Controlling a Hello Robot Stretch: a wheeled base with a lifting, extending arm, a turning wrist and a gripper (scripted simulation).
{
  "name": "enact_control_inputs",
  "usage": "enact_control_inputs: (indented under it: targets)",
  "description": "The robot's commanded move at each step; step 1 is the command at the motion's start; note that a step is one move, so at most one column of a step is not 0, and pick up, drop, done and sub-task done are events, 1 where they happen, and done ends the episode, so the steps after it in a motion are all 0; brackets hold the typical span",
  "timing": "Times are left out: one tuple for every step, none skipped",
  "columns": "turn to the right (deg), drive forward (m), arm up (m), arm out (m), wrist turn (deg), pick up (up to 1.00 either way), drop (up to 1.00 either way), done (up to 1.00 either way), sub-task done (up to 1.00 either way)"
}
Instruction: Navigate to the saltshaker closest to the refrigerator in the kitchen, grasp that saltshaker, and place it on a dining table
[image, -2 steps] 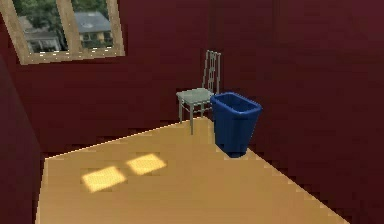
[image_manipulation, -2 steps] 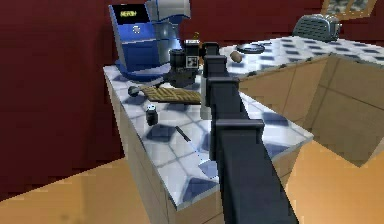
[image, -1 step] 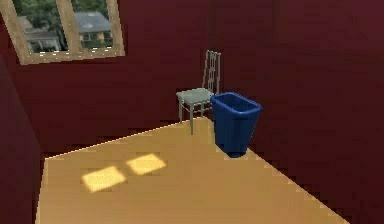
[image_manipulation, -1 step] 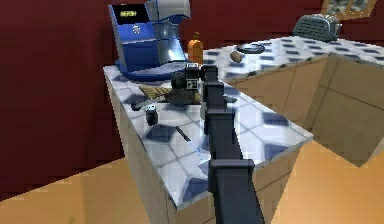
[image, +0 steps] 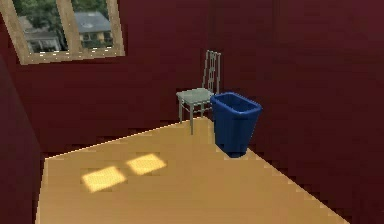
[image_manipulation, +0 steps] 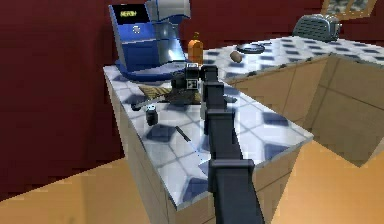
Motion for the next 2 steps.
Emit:
enact_control_inputs:
  targets:
    - [0.0, 0.00, 0.06, 0.00, 0.0, 0.00, 0.00, 0.00, 0.00]
    - [0.0, 0.00, 0.00, 0.00, -45.0, 0.00, 0.00, 0.00, 0.00]
